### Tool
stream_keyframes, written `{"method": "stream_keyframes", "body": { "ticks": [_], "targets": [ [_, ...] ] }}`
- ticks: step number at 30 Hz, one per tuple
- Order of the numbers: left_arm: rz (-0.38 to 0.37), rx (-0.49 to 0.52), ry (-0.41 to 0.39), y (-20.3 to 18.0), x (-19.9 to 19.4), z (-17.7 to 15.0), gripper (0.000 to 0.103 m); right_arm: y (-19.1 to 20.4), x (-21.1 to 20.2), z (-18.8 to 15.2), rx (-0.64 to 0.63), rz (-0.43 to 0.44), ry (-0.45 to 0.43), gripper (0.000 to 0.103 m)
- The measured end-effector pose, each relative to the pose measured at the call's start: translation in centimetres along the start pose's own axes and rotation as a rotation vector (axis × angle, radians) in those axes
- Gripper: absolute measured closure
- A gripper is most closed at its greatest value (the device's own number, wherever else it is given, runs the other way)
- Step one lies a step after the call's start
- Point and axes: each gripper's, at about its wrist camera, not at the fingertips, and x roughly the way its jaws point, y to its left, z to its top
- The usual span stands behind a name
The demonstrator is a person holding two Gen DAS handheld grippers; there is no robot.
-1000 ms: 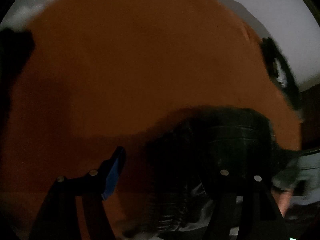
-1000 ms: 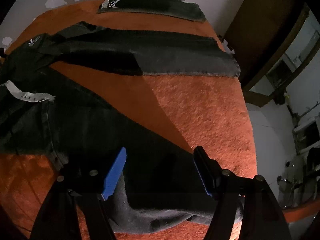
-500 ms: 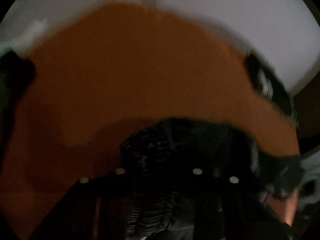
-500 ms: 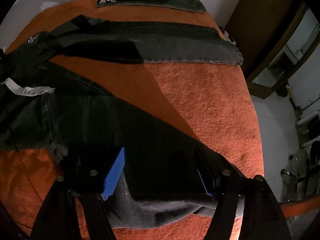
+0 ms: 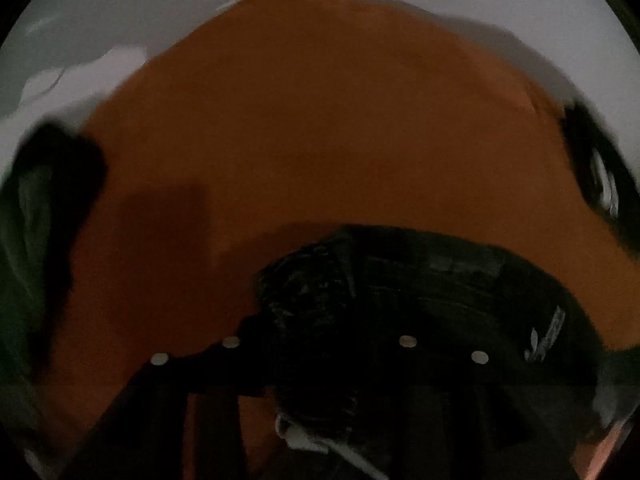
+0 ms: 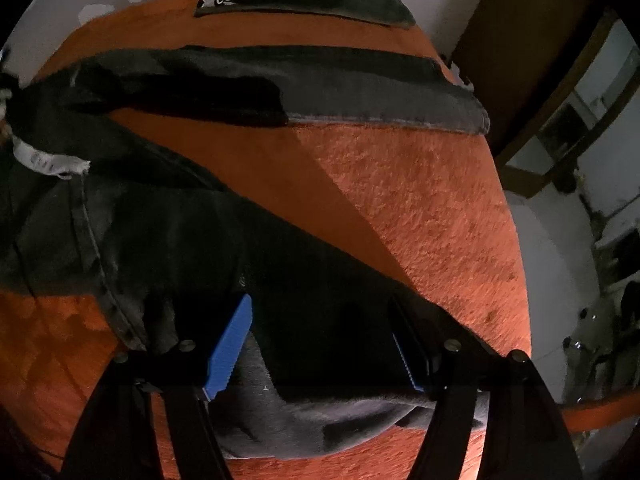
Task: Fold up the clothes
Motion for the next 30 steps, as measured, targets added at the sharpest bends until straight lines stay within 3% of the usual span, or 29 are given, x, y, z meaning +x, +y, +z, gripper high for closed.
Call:
{"method": "stream_keyframes", "body": {
  "ticks": [3, 7, 11, 14, 16, 18, 21, 25, 30],
  "targets": [
    [-0.029, 0.018, -0.023, -0.6, -0.9, 0.4, 0.052, -0.8, -0.2, -0.5, 0.047, 0.04, 0.015, 0.034],
    [-0.123, 0.069, -0.089, 0.7, -6.4, -1.3, 0.049, -3.1, -0.7, -1.8, 0.136, 0.063, 0.034, 0.034],
    [-0.217, 0.173, -0.09, 1.3, -10.8, -6.8, 0.032, -5.0, -3.8, -4.5, 0.261, 0.025, -0.024, 0.034],
    [-0.243, 0.234, -0.04, 3.5, -11.8, -13.6, 0.03, -3.3, -5.9, -6.8, 0.203, 0.067, -0.085, 0.028],
    [-0.234, 0.263, 0.013, 4.8, -10.5, -16.2, 0.029, -1.8, -5.3, -7.9, 0.193, 0.14, -0.051, 0.026],
    [-0.195, 0.286, 0.059, 5.8, -8.9, -18.8, 0.029, -0.7, -3.4, -8.7, 0.186, 0.129, 0.028, 0.026],
    [-0.149, 0.249, 0.095, 9.4, -8.0, -22.6, 0.029, -0.2, -1.2, -10.4, 0.219, 0.083, 0.116, 0.026],
    [-0.189, 0.127, 0.138, 11.5, -6.5, -23.0, 0.029, -1.1, 0.1, -13.2, 0.377, 0.177, 0.133, 0.026],
    [-0.217, 0.011, 0.128, 12.3, -5.6, -22.4, 0.029, 1.1, 1.6, -11.3, 0.303, 0.129, 0.1, 0.026]
  ]
}}
